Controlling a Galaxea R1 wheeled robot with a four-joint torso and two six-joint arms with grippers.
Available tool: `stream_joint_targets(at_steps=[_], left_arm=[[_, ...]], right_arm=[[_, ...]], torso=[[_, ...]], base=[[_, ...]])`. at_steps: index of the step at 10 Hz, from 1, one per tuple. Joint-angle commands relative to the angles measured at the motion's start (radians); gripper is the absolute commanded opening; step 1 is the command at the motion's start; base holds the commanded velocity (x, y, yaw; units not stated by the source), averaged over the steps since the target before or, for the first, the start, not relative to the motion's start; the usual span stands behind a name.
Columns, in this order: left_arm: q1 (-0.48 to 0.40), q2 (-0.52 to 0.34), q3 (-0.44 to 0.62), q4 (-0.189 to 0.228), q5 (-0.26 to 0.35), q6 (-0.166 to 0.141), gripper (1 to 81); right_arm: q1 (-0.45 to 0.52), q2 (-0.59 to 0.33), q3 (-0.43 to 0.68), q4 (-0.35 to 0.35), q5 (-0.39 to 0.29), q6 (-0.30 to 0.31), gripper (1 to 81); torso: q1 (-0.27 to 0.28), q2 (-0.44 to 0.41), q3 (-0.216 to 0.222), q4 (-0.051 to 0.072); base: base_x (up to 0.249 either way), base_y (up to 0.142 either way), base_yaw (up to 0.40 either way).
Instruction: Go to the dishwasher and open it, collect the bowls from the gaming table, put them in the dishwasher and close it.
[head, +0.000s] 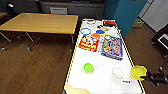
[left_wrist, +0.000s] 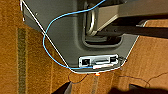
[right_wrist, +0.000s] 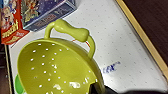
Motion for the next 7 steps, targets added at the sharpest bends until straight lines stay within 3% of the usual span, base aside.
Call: stream_joint_targets(at_steps=[1,3,4,5,7], left_arm=[[0.01,-0.125,0.216,-0.007,0.081,-0.003,81.1],[-0.007,-0.279,0.443,-0.01,0.075,-0.003,81.1],[-0.013,-0.329,0.52,-0.008,0.073,-0.002,81.1],[-0.024,-0.379,0.594,-0.007,0.073,-0.002,81.1],[-0.056,-0.491,0.735,-0.005,0.073,-0.002,81.1]], right_arm=[[-0.2,-0.308,0.275,0.062,-0.125,-0.201,1.0],[-0.399,-0.354,0.28,0.37,0.031,-0.554,1.0],[-0.474,-0.356,0.283,0.445,0.069,-0.66,1.0],[-0.593,-0.354,0.3,0.461,0.188,-0.735,1.0],[-0.813,-0.302,0.265,0.421,0.292,-0.791,1.0]], torso=[[0.0,0.0,0.0,0.0],[0.0,0.0,0.0,0.0],[0.0,0.0,0.0,0.0],[0.0,0.0,0.0,0.0],[0.0,0.0,0.0,0.0]], base=[[0.0,0.0,0.0],[0.0,0.0,0.0],[0.0,0.0,0.0],[0.0,0.0,0.0],[0.0,0.0,0.0]])
